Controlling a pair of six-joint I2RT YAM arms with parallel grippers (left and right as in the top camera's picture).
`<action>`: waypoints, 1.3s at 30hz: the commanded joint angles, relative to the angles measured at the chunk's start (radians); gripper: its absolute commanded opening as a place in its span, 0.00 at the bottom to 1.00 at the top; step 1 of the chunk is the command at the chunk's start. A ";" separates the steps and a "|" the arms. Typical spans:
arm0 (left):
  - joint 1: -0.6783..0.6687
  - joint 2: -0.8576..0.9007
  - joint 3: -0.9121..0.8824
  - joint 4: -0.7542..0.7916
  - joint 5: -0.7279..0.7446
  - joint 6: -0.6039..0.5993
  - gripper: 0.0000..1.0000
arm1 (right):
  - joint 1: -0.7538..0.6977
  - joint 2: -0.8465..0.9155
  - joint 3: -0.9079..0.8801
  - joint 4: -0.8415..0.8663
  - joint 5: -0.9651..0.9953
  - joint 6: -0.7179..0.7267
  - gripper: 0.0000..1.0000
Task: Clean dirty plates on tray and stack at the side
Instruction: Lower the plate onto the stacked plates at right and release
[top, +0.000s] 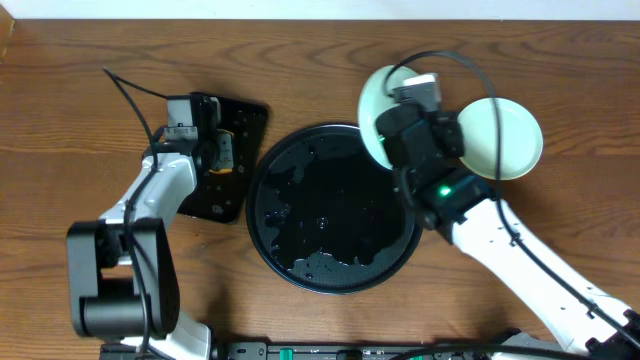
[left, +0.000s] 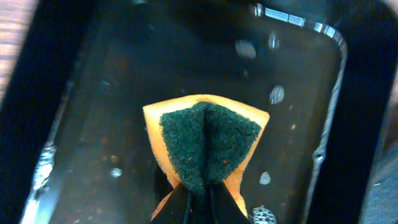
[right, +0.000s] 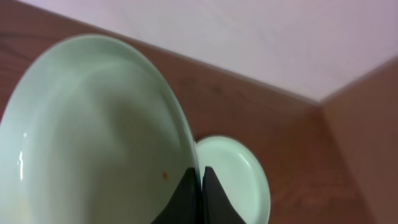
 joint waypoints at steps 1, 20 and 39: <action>0.004 0.063 0.007 0.005 0.138 0.110 0.08 | -0.081 -0.018 0.009 -0.055 -0.047 0.240 0.01; 0.008 0.134 0.007 0.052 0.003 -0.001 0.07 | -0.537 -0.013 0.009 -0.271 -0.392 0.545 0.01; -0.010 0.116 0.007 0.048 0.243 0.026 0.07 | -0.688 0.060 0.006 -0.243 -0.391 0.540 0.01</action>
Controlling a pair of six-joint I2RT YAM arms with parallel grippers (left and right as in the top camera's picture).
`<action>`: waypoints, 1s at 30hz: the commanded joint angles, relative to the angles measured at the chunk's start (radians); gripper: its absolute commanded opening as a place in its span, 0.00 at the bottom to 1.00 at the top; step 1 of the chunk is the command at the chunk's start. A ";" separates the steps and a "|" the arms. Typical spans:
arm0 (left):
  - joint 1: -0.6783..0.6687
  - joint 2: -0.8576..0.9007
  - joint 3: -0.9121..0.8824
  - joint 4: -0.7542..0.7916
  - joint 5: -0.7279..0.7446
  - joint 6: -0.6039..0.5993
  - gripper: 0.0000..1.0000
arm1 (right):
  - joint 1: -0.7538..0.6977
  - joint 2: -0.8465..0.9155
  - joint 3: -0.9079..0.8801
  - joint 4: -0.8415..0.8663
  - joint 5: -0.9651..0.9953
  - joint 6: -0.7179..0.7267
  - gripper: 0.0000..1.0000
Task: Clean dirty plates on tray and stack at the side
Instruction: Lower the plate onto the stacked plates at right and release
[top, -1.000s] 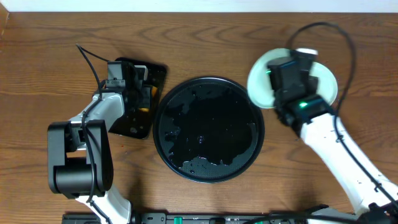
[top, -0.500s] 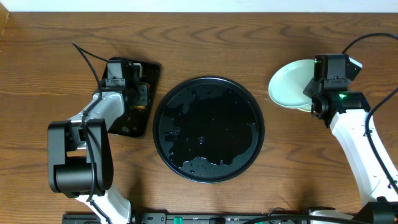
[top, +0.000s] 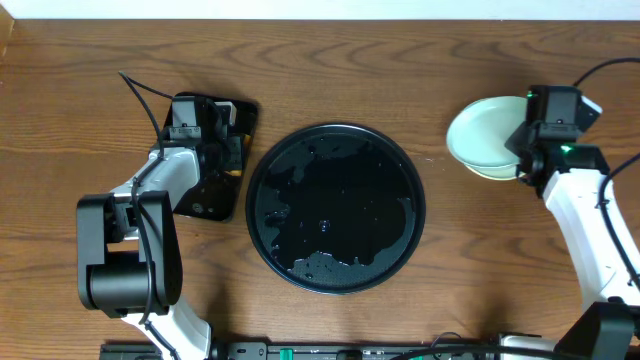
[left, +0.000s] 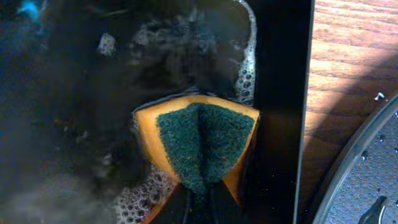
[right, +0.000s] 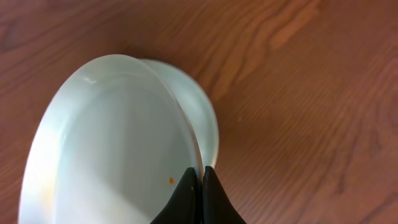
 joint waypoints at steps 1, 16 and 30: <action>-0.023 0.003 -0.008 -0.014 0.023 -0.006 0.07 | -0.040 0.014 0.006 0.003 0.010 0.016 0.01; -0.111 0.003 -0.008 -0.013 -0.081 -0.006 0.10 | -0.058 0.113 0.006 0.064 -0.002 0.007 0.16; -0.109 -0.142 -0.008 -0.026 -0.274 -0.005 0.46 | -0.056 0.127 0.006 0.041 -0.311 -0.170 0.41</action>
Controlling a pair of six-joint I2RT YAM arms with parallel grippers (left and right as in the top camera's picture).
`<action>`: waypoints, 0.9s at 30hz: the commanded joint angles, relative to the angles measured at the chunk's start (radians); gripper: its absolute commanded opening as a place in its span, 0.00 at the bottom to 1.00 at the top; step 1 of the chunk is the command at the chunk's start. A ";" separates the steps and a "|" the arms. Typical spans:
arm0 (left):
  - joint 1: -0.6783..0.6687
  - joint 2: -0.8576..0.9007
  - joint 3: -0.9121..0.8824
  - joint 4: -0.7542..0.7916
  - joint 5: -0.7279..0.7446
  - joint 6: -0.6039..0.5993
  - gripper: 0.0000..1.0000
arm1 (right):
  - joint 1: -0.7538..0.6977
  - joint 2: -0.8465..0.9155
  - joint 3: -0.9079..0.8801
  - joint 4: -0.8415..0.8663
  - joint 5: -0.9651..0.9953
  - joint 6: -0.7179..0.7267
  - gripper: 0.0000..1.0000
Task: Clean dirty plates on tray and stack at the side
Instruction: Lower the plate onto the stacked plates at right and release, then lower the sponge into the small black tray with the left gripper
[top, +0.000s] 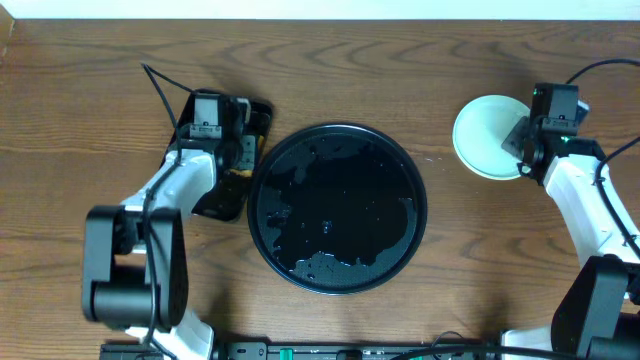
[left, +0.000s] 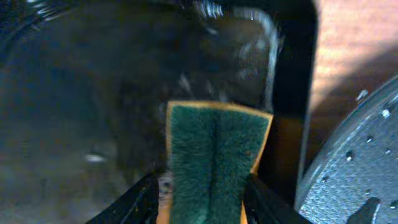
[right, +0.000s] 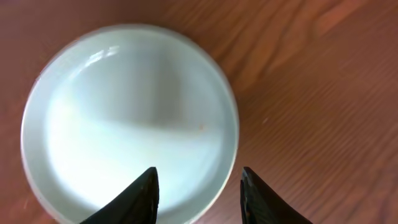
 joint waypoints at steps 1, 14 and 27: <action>0.000 -0.060 -0.006 -0.006 -0.076 -0.005 0.48 | -0.005 0.002 0.006 -0.040 -0.183 -0.052 0.41; 0.000 0.019 -0.007 -0.029 -0.076 -0.005 0.40 | 0.016 0.002 0.006 -0.147 -0.283 -0.121 0.27; 0.000 0.118 -0.007 -0.013 -0.069 -0.005 0.08 | 0.020 0.002 0.006 -0.179 -0.283 -0.126 0.19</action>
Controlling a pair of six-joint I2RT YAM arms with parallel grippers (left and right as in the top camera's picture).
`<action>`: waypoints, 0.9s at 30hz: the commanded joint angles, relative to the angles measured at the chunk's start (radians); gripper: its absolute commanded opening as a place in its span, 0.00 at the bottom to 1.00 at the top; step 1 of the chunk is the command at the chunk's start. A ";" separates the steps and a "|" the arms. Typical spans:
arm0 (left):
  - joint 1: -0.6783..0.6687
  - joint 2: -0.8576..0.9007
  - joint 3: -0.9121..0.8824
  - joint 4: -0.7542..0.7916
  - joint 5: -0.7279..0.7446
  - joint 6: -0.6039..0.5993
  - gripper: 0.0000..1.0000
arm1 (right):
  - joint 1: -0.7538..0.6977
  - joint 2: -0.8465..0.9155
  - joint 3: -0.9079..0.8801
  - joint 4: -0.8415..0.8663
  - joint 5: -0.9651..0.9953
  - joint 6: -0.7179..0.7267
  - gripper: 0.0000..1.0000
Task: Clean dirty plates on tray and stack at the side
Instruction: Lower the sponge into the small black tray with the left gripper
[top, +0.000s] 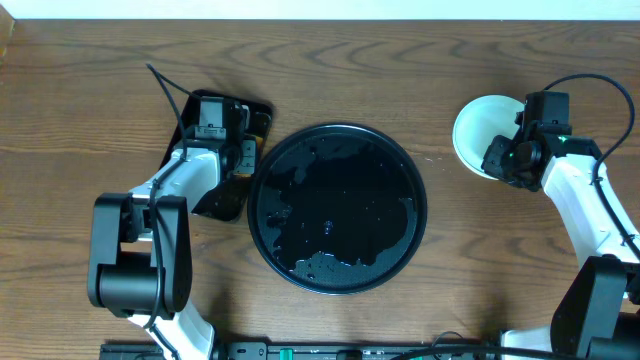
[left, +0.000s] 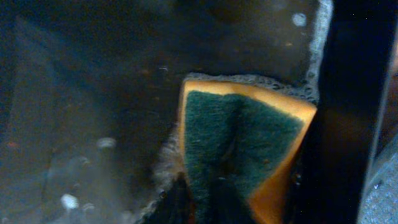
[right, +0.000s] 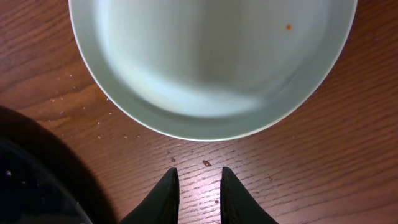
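Two pale green plates (top: 475, 130) lie stacked flat on the wood at the right, and the top one (right: 211, 62) carries a small orange speck. My right gripper (right: 196, 180) is open over bare table just beside the stack's rim, and shows from above as a dark mass (top: 502, 165). The round black tray (top: 335, 210) in the middle holds only water. At the left, my left gripper (left: 200, 193) is shut on the orange sponge with its green scourer (left: 249, 137), which is creased and sits in suds.
The sponge lies in a black rectangular basin (top: 222, 203) of soapy water, against its right wall (left: 348, 112). That basin stands close to the tray's left rim. The tray's edge (right: 25, 180) shows at the lower left of the right wrist view.
My left gripper, open around the flat sponge before, is now shut on it and the sponge is creased. My right gripper has moved off the stack to the table beside it, jaws narrower but open.
My right gripper first held a plate on edge by the tray's right rim, while the left pinched the sponge in the basin. Then the plate leaned on the other plate at the right. Then it lay flat and both grippers were open. Now the left grips the sponge again.
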 joint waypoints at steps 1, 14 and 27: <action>0.005 0.034 -0.006 -0.005 -0.020 0.001 0.08 | 0.008 0.002 0.006 -0.004 -0.005 -0.011 0.19; 0.008 -0.108 -0.006 0.046 -0.133 0.009 0.08 | 0.007 0.002 0.006 -0.013 -0.005 -0.030 0.14; 0.012 -0.075 -0.006 0.032 -0.133 0.008 0.66 | 0.007 0.002 0.006 -0.015 -0.005 -0.030 0.13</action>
